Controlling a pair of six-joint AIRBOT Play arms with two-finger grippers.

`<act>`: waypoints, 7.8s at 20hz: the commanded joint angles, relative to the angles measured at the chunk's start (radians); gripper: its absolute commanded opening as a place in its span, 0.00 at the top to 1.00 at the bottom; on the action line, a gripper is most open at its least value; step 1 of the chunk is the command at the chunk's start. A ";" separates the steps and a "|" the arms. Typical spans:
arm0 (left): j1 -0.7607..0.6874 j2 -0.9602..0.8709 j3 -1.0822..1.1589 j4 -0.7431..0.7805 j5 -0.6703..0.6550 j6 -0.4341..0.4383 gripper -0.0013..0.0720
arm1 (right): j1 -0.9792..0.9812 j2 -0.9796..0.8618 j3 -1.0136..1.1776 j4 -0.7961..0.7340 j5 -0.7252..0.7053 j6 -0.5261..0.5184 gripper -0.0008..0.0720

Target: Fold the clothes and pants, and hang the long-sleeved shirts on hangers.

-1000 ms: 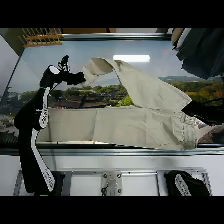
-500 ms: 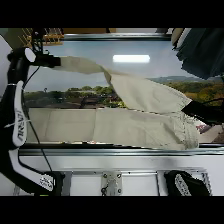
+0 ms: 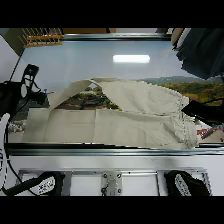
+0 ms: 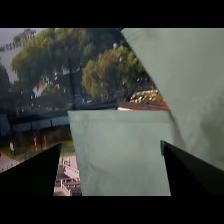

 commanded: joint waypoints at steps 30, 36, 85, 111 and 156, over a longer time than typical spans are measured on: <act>0.190 -0.735 0.653 -0.786 -0.275 -0.009 0.98 | 0.001 0.000 0.001 0.024 0.000 0.035 0.03; 0.213 -0.734 0.959 -0.740 -0.203 0.003 0.98 | 0.001 0.000 0.001 0.023 0.000 0.035 0.03; 0.750 0.240 -0.655 -0.614 0.100 -0.143 0.02 | 0.001 0.024 -0.061 0.167 -0.007 0.042 0.03; 0.533 0.191 -0.447 -0.785 0.074 0.026 0.98 | -0.583 0.032 -0.530 -0.027 -0.107 0.071 0.03; 0.533 0.423 -0.285 -0.622 -0.332 0.005 0.98 | -0.238 0.058 -0.326 -0.156 0.201 -0.099 0.97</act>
